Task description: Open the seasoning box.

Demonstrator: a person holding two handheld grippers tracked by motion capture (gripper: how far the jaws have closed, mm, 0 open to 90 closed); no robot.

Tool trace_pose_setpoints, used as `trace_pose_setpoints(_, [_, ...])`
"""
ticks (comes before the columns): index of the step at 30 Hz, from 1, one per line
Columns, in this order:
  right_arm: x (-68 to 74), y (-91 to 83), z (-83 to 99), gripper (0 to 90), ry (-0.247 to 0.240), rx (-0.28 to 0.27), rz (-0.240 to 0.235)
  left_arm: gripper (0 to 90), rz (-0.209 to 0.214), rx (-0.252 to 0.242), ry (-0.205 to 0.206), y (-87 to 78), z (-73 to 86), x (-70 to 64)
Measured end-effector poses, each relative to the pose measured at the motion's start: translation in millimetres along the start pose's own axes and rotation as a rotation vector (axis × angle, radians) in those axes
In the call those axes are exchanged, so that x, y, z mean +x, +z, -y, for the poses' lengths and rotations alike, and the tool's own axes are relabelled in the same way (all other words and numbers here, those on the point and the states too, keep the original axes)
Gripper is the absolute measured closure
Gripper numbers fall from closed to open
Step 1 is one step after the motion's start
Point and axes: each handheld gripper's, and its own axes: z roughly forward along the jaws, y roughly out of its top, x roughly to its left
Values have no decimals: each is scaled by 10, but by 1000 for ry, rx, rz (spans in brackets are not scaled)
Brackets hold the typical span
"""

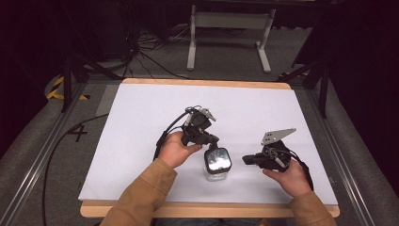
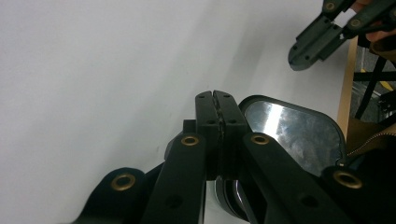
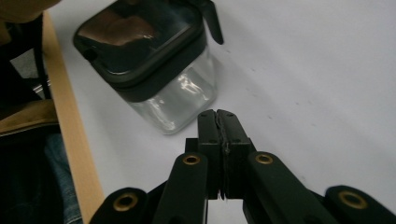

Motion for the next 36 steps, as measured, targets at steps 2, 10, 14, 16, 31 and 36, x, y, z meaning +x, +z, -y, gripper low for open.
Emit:
trace_pose_setpoints(2, [50,12,-26,891,-20,-4,-15,900,2,0,-2,0,0,2])
trace_pose_setpoints(10, [207,63,-106,892,-57,6,-68,899,1,1,-3,0,3,5])
trace_pose_setpoints(14, [242,90,-122,892,-70,9,-81,900,2,2,-6,1,4,8])
trace_pose_setpoints(16, [259,101,-130,891,-71,8,-88,900,1,1,-6,3,5,7])
trace_pose_setpoints(31, [341,126,-209,894,-94,-22,-96,857,-83,-78,27,-258,26,-94])
trace_pose_setpoints(36, [352,132,-249,896,-109,-38,-70,860,-60,-112,19,-389,51,-168])
